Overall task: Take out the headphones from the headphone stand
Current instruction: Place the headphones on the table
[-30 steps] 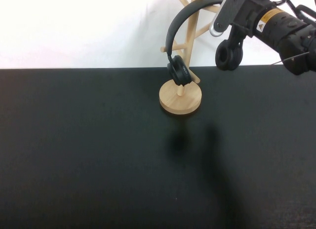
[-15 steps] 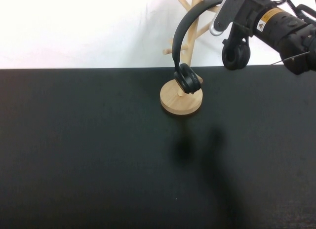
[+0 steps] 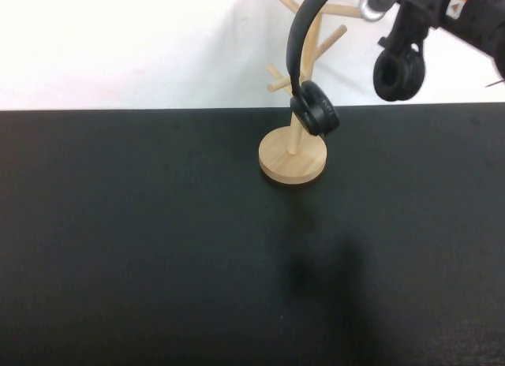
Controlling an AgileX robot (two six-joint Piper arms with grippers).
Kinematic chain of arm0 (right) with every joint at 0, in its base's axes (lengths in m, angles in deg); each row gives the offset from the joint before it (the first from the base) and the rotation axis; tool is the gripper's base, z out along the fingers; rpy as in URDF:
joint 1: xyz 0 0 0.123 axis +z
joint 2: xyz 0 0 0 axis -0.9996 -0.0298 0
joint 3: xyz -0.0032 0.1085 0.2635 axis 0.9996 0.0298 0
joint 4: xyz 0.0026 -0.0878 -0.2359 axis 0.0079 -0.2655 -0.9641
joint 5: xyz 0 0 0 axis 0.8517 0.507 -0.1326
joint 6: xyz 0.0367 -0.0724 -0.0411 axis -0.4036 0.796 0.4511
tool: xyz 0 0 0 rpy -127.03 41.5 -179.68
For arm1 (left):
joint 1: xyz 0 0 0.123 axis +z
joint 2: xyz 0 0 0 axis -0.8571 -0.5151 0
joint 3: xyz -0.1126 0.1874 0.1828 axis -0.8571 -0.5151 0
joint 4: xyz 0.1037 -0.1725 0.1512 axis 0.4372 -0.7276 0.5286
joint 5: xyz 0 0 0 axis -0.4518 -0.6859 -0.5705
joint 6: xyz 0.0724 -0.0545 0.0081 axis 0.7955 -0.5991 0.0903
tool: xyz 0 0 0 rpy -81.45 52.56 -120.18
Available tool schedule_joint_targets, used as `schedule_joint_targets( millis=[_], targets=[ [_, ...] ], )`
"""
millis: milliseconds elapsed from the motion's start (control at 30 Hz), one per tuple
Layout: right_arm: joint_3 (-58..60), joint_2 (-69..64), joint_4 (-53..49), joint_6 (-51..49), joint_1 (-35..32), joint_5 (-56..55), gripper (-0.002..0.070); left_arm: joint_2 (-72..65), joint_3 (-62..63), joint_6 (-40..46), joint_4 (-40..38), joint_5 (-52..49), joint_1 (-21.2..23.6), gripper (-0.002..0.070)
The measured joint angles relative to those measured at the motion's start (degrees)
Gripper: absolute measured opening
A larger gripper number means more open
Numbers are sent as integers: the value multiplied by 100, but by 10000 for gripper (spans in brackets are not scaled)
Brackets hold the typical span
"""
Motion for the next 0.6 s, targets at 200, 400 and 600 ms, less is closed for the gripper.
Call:
schedule_joint_targets(
  millis=[200,400,600],
  targets=[
    [0,755,-10,-1619,466,3422,-9,0,0,0,0,0,0,-5],
    [0,592,103,-3933,725,5953,-9,0,0,0,0,0,0,-4],
    [-72,-391,1108,-4489,1065,6193,-8,0,0,0,0,0,0,-4]
  ],
)
